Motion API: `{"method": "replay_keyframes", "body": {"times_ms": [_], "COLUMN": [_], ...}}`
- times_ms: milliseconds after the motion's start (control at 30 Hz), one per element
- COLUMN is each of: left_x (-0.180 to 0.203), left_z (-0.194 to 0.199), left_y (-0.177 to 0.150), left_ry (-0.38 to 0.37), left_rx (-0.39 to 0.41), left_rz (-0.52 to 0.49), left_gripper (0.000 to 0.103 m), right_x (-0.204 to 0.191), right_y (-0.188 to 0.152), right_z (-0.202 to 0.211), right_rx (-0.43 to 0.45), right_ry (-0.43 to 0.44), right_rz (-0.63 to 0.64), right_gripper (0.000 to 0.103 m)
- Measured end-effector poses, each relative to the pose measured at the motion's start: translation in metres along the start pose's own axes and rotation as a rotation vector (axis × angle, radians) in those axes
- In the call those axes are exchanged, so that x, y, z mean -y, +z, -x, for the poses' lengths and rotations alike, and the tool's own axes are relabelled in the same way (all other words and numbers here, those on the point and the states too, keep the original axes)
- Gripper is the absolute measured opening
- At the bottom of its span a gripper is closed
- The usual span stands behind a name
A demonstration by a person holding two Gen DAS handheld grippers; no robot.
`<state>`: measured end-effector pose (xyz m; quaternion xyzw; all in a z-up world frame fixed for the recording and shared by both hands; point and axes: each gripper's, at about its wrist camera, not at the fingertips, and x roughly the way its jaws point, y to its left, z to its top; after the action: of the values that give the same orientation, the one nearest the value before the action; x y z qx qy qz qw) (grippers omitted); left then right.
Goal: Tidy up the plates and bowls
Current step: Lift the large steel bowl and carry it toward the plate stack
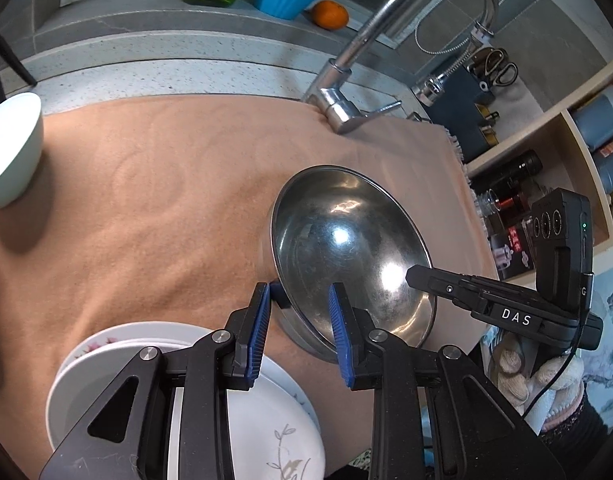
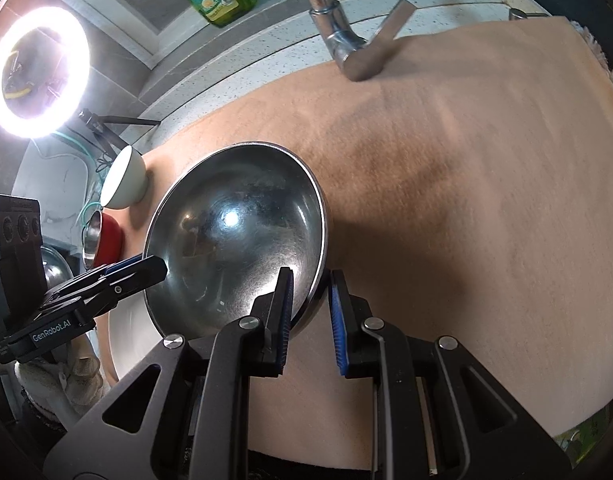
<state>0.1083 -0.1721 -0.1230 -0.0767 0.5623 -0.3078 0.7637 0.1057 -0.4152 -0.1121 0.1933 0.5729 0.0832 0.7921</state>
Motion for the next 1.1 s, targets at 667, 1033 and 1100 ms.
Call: {"method": "replay_keyframes", "body": {"times_ms": [667,1033,1100], "left_x": [0.002,-0.002,-0.004], "left_z": [-0.009,-0.001,0.001], "left_y": [-0.013,-0.014,-0.014], "left_ry": [-0.002,0.002,0.004], "left_rx": [-0.041,-0.025,-0.020], "left_rz": [-0.018,-0.017,-0.014], "left_gripper": [0.027,0.027,0.027], "right_x": [0.004,0.001,0.001], "right_y": [-0.010,-0.008,-0.007], "right_z": [-0.002,0.004,0.007], "right_rx": [-0.011,0.006,0.017], "right_ry": [-0.016,-0.035,-0.045], "right_rz": [0.009,0.008,0.008], "right_gripper": [0.018,0.018,0.018]}}
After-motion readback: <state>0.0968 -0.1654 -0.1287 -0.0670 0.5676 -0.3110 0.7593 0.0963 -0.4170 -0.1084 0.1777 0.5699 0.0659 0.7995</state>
